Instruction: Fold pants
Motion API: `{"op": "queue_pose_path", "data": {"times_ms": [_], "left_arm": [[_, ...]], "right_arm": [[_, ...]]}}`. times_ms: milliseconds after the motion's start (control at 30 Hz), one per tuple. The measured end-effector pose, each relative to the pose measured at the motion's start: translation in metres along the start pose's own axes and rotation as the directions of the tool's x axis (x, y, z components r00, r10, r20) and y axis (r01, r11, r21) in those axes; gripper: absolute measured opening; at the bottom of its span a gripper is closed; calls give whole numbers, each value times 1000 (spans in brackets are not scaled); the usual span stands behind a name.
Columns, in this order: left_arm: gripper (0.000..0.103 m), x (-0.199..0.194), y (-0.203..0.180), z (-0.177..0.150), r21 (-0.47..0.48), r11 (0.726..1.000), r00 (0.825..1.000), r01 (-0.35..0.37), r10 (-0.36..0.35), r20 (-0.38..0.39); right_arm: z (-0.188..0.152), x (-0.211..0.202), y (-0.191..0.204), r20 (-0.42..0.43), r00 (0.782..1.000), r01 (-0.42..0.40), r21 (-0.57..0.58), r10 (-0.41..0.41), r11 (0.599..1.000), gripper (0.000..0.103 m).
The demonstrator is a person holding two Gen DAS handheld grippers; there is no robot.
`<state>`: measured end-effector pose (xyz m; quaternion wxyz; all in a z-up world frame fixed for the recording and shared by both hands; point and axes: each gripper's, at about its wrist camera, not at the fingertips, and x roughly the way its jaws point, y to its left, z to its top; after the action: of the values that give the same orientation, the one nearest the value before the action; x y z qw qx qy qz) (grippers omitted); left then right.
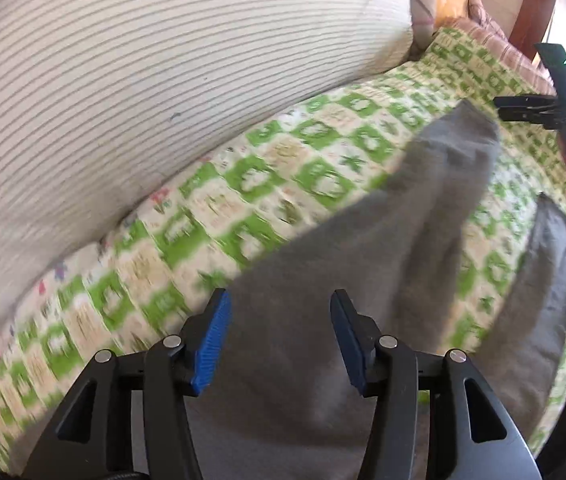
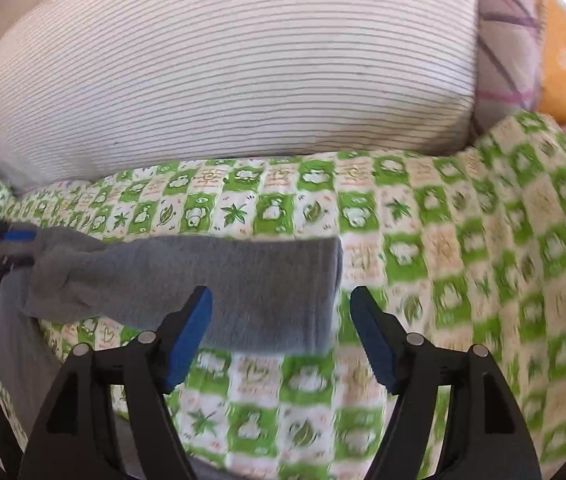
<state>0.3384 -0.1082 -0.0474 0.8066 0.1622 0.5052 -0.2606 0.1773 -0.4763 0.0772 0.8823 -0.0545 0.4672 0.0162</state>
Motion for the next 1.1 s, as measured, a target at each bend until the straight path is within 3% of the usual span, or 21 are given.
{"op": "queue_pose_path", "data": {"times_ms": [267, 467, 500, 533, 600, 667, 700, 767, 967, 1100], "left_arm": [[58, 33, 13, 3, 127, 990, 990, 63, -46, -134], [62, 40, 16, 5, 140, 987, 988, 80, -60, -143], [62, 40, 15, 5, 144, 986, 988, 79, -58, -139], [60, 42, 14, 6, 146, 986, 988, 78, -57, -142], [49, 45, 16, 7, 132, 987, 985, 94, -73, -155], [18, 40, 13, 8, 136, 986, 986, 98, -77, -147], [11, 38, 12, 7, 134, 986, 986, 102, -83, -144], [7, 31, 6, 4, 141, 985, 988, 101, -82, -131], [6, -10, -17, -22, 150, 983, 994, 104, -96, -56], [6, -45, -28, -42, 141, 984, 994, 111, -113, 5]], "right_arm": [[15, 39, -19, -93, 995, -43, -8, 42, 999, 74], [19, 55, -24, -120, 991, -66, -10, 64, 998, 74], [18, 56, -22, -115, 991, -68, -21, 65, 997, 70], [17, 56, -19, -112, 992, -67, -30, 64, 997, 51], [17, 58, -18, -114, 992, -60, -30, 56, 998, 24], [16, 52, -15, -86, 994, -70, -38, 66, 997, 17], [16, 48, -12, -66, 996, -67, -45, 63, 997, 16], [15, 37, -11, -26, 998, -65, -42, 64, 997, 15], [5, -11, -9, 97, 992, -72, -42, 75, 997, 15], [-12, -33, -3, 132, 988, -77, -43, 82, 996, 15]]}}
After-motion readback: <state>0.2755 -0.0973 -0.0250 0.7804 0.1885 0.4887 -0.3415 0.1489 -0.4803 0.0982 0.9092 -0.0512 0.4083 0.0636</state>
